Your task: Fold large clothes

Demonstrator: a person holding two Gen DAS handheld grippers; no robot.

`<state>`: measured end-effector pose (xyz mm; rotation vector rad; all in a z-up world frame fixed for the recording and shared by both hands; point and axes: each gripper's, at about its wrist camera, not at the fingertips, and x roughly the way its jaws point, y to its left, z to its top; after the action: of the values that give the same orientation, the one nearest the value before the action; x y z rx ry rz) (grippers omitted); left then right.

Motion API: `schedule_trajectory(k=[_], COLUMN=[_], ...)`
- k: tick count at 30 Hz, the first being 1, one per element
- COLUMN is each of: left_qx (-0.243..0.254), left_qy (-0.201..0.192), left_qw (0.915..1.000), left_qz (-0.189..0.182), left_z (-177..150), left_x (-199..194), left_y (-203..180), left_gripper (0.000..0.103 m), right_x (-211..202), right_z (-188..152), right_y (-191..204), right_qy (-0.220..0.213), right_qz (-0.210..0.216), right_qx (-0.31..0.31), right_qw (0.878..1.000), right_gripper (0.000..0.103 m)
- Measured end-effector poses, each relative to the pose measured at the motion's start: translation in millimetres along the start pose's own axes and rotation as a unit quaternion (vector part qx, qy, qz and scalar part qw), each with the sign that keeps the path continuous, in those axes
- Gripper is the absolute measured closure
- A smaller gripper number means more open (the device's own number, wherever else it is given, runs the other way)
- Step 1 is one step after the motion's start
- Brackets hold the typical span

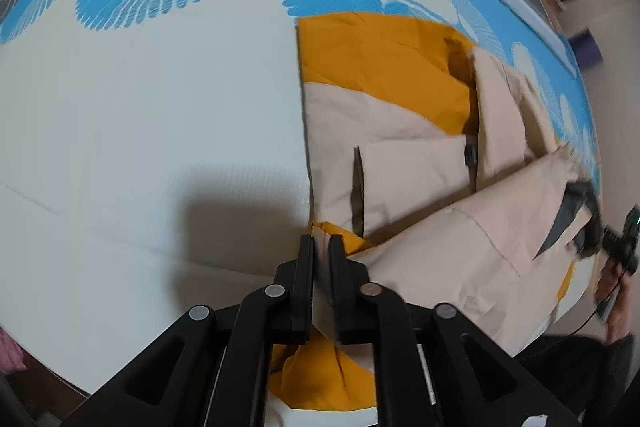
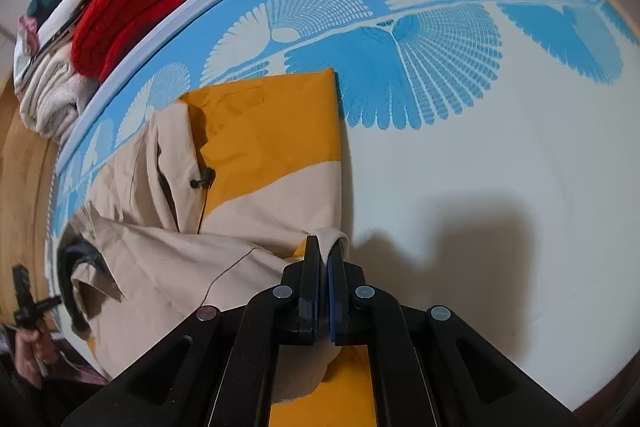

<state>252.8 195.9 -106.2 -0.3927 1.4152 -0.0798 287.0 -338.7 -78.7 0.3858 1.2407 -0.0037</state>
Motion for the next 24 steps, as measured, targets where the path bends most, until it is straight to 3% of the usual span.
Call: schedule_trajectory(k=[3, 6, 8, 11, 14, 17, 20, 24], left_qx=[-0.035, -0.047, -0.039, -0.020, 0.007, 0.039, 0.074, 0.109], left_qy=[-0.032, -0.058, -0.055, -0.037, -0.019, 0.003, 0.018, -0.023], left_qw=[0.9983, 0.9959, 0.9969, 0.9991, 0.9995, 0.9971, 0.9938, 0.9910], left_qz=[-0.035, -0.051, -0.040, -0.009, 0.025, 0.066, 0.081, 0.074], left_z=[-0.5, -8.5, -18.7, -27.2, -33.7, -36.0, -34.4, -22.6], left_x=[-21.1, -40.1, -42.2, -38.7, -31.5, -16.4, -2.1, -5.0], left_y=[14.0, 25.3, 30.3, 32.1, 31.0, 25.5, 14.3, -4.5], left_gripper=[0.088, 0.071, 0.066, 0.061, 0.053, 0.051, 0.050, 0.050], right_x=[-7.0, -30.1, -44.6, -54.3, -48.7, -23.6, -2.1, 13.1], right_z=[-0.3, -7.8, -15.9, -24.5, -28.2, -29.0, -27.6, -21.2], right_y=[-4.5, -11.0, -16.5, -28.0, -34.6, -37.0, -29.8, -10.3], right_qy=[-0.014, -0.068, -0.105, -0.122, -0.105, -0.053, -0.021, -0.016], right_qz=[0.020, 0.043, 0.027, 0.015, -0.008, -0.016, -0.020, -0.033], right_qx=[0.025, 0.036, 0.028, 0.028, 0.017, 0.011, -0.007, -0.043], right_qw=[0.999, 0.996, 0.994, 0.992, 0.994, 0.998, 1.000, 0.998], right_gripper=[0.094, 0.086, 0.078, 0.065, 0.060, 0.059, 0.059, 0.059])
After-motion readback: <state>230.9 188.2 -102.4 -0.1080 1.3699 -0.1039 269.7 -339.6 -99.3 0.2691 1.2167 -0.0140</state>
